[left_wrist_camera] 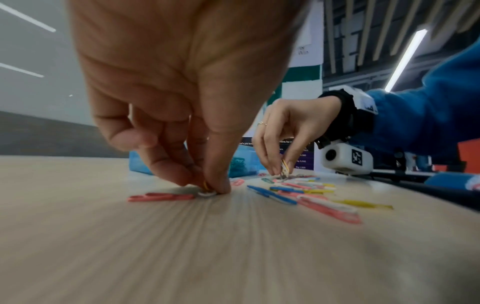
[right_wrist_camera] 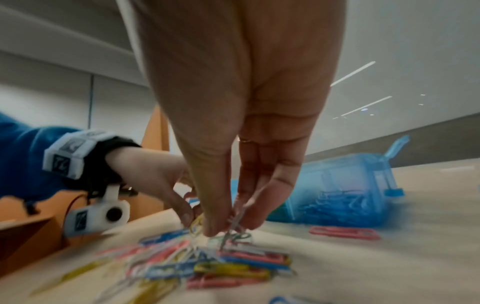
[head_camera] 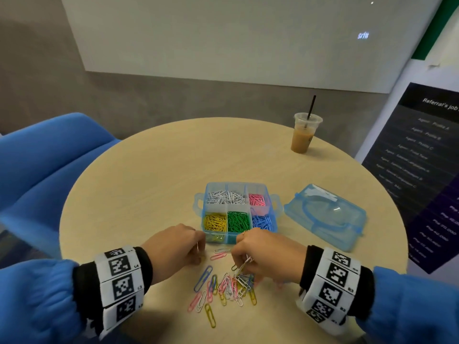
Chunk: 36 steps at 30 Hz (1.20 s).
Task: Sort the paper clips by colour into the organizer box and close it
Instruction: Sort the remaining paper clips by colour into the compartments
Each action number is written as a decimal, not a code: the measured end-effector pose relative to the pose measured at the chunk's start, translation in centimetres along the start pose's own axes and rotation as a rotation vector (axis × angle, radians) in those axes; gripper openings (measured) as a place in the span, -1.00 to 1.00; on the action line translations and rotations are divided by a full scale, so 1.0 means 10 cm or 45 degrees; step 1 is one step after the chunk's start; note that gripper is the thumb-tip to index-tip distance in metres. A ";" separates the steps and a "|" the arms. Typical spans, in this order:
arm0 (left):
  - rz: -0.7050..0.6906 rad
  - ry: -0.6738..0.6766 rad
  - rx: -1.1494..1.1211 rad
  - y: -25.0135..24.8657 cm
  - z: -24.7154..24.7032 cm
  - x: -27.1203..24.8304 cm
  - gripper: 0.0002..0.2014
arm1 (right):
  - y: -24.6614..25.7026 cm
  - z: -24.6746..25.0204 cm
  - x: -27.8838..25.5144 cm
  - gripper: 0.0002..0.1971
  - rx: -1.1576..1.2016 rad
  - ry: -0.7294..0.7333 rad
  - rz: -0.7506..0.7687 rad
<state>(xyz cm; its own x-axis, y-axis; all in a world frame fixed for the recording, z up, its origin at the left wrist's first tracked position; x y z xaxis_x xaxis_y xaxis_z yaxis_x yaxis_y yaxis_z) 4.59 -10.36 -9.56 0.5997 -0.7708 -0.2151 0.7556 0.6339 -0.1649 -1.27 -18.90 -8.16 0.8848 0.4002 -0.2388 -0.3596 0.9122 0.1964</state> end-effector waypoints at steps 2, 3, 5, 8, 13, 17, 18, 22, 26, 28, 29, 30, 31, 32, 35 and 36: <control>0.034 0.012 -0.029 0.06 -0.02 0.01 -0.88 | -0.05 0.04 -0.04 -0.89 0.092 -0.014 -0.008; 0.046 0.029 -0.058 0.08 -0.04 0.01 -0.88 | -0.07 0.06 -0.06 -0.89 0.145 -0.031 -0.013; 0.044 0.071 -0.112 0.10 -0.10 0.02 -0.87 | -0.12 0.13 -0.10 -0.88 0.232 -0.079 -0.031; 0.002 0.119 -0.059 0.05 -0.15 0.01 -0.87 | -0.20 0.21 -0.16 -0.88 0.364 -0.146 -0.065; -0.067 0.128 -0.123 -0.04 -0.10 -0.02 -0.85 | -0.35 0.23 -0.25 -0.89 0.512 -0.222 -0.156; -0.120 0.123 -0.285 -0.06 -0.10 0.00 -0.73 | -0.40 0.16 -0.26 -0.92 0.571 -0.209 -0.182; -0.133 0.107 -0.321 -0.06 -0.08 0.00 -0.72 | -0.42 0.15 -0.26 -0.91 0.590 -0.207 -0.189; -0.123 0.017 -0.457 -0.05 -0.01 0.00 -0.74 | -0.44 0.10 -0.26 -0.90 0.644 -0.201 -0.194; -0.045 -0.059 -0.476 -0.02 0.05 0.01 -0.68 | -0.46 0.07 -0.26 -0.92 0.647 -0.217 -0.212; -0.027 -0.084 -0.480 -0.01 0.08 0.01 -0.68 | -0.49 0.06 -0.26 -0.90 0.664 -0.235 -0.233; -0.032 -0.093 -0.471 -0.02 0.09 0.01 -0.69 | -0.50 0.05 -0.26 -0.91 0.685 -0.243 -0.240; -0.043 -0.103 -0.457 -0.04 0.10 0.02 -0.70 | -0.52 0.04 -0.27 -0.91 0.714 -0.247 -0.246; -0.058 -0.111 -0.438 -0.05 0.11 0.03 -0.71 | -0.53 0.03 -0.27 -0.92 0.751 -0.244 -0.253; -0.079 -0.112 -0.420 -0.07 0.11 0.03 -0.72 | -0.53 0.02 -0.27 -0.94 0.795 -0.234 -0.260; -0.166 -0.064 -0.419 -0.18 0.07 0.02 -0.73 | -0.49 0.00 -0.28 -0.98 0.970 -0.202 -0.254; -0.196 -0.046 -0.449 -0.23 0.05 0.01 -0.73 | -0.48 0.00 -0.27 -0.97 1.034 -0.196 -0.245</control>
<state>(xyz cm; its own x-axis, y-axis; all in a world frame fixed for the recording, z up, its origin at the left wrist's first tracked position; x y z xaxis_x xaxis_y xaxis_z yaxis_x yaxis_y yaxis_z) 3.06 -11.93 -8.68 0.4997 -0.8565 -0.1291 0.7043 0.4885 -0.5151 -1.98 -24.36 -8.46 0.9603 0.1747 -0.2177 0.0739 0.5930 0.8018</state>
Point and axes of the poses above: each hand's wrist, its own x-axis towards the middle knuckle, its own z-axis out of the back of the hand, y = z × x, the point moved 10 cm from there along x, towards the middle knuckle, and after that the axes turned 2 degrees about y, right-handed, at the moved point
